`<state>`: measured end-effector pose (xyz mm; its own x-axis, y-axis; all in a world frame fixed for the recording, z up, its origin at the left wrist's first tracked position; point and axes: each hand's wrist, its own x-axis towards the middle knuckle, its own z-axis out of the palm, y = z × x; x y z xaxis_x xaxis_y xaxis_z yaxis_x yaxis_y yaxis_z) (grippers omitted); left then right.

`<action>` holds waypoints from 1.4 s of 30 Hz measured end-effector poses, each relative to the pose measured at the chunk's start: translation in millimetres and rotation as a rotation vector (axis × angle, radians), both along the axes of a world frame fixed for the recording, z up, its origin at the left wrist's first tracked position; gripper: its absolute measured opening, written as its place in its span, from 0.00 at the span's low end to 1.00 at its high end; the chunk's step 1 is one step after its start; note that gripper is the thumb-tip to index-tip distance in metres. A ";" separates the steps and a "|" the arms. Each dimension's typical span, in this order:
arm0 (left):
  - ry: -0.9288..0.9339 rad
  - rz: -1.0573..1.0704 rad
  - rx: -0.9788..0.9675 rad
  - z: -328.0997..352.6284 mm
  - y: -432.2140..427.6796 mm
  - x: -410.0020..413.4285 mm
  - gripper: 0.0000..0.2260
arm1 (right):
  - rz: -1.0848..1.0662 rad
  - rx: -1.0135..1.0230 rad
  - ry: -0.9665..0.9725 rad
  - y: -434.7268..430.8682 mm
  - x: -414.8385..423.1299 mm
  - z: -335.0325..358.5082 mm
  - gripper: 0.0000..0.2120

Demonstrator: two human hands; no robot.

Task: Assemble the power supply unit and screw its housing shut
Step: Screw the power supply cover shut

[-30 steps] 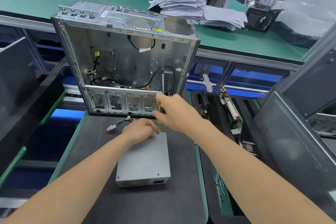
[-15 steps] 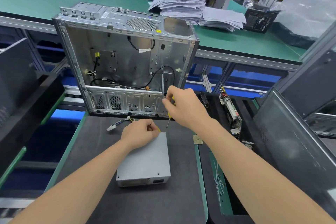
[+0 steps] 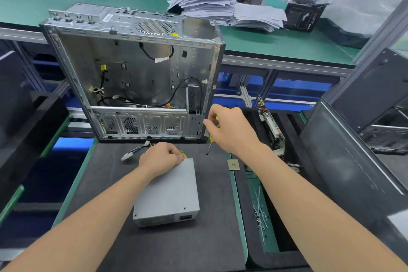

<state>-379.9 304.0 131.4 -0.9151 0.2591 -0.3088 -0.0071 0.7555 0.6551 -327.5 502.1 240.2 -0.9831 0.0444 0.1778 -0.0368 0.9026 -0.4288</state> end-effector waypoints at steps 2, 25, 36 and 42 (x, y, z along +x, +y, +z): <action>0.009 -0.006 -0.008 -1.6 0.1 -2.4 0.04 | 0.008 -0.051 0.018 1.6 3.6 -0.9 0.09; 0.212 -0.210 0.080 -10.7 -18.7 14.4 0.06 | 0.191 -0.072 -0.098 -36.0 -1.3 -10.8 0.07; 0.203 -0.190 0.084 -13.9 -18.0 13.4 0.05 | 0.245 -0.023 -0.120 -38.7 -5.5 -10.4 0.07; 0.208 -0.189 0.093 -14.8 -18.3 13.3 0.05 | 0.267 -0.013 -0.120 -37.5 -7.1 -10.8 0.06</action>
<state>-366.6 285.7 116.6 -0.8890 0.4495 -0.0871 0.2695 0.6675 0.6942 -334.6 464.6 229.4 -0.9742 -0.2174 0.0602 -0.2206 0.8620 -0.4564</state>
